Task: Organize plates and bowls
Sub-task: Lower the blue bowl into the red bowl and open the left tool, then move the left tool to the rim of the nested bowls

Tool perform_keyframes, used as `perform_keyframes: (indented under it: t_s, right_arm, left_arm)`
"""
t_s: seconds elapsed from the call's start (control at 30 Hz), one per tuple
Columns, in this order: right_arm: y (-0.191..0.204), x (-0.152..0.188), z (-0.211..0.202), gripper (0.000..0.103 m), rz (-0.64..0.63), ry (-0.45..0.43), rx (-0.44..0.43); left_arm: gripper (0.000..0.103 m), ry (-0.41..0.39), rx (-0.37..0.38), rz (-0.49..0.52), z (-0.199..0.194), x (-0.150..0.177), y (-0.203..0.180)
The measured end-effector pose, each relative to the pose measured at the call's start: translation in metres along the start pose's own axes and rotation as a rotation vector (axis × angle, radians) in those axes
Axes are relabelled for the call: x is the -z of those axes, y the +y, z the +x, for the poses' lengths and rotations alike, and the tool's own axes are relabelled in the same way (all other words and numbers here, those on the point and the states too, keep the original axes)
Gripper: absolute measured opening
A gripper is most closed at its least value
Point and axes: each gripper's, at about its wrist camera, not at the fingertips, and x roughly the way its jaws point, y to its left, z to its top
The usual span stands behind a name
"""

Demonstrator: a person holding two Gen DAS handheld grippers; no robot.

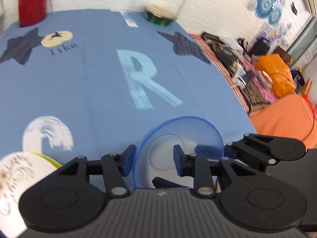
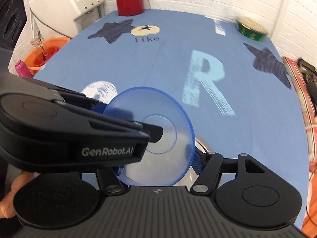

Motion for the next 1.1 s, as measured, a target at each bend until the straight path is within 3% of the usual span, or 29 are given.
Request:
perform_keyframes:
  t_s: [0.2, 0.33, 0.37, 0.47, 0.5, 0.7, 0.8, 1.1]
  right_arm:
    - [-0.019, 0.022, 0.008, 0.052, 0.06, -0.003, -0.013]
    - [-0.026, 0.028, 0.011, 0.05, 0.076, -0.021, -0.036]
    - [-0.028, 0.029, 0.01, 0.05, 0.081, -0.025, -0.043]
    - [-0.029, 0.033, 0.001, 0.051, 0.101, -0.057, -0.045]
    - [-0.029, 0.034, -0.003, 0.051, 0.098, -0.071, -0.036]
    - [-0.039, 0.042, -0.028, 0.05, 0.12, -0.179, -0.003]
    - [-0.046, 0.052, -0.036, 0.051, 0.163, -0.223, -0.012]
    - [-0.049, 0.1, -0.04, 0.051, 0.236, -0.276, 0.023]
  left_arm:
    - [0.028, 0.035, -0.038, 0.034, 0.022, 0.015, -0.024]
    - [0.032, 0.045, -0.022, 0.016, 0.029, 0.016, -0.021]
    - [0.036, 0.039, -0.018, 0.021, 0.029, 0.016, -0.021]
    - [0.08, 0.006, 0.012, 0.021, 0.021, 0.014, -0.021]
    - [0.082, -0.016, 0.011, 0.025, 0.016, 0.013, -0.022]
    - [0.086, -0.137, -0.047, 0.083, -0.016, 0.01, -0.025]
    - [0.095, -0.161, -0.058, 0.087, -0.025, 0.013, -0.019]
    - [0.096, -0.169, -0.146, 0.158, -0.038, 0.02, 0.012]
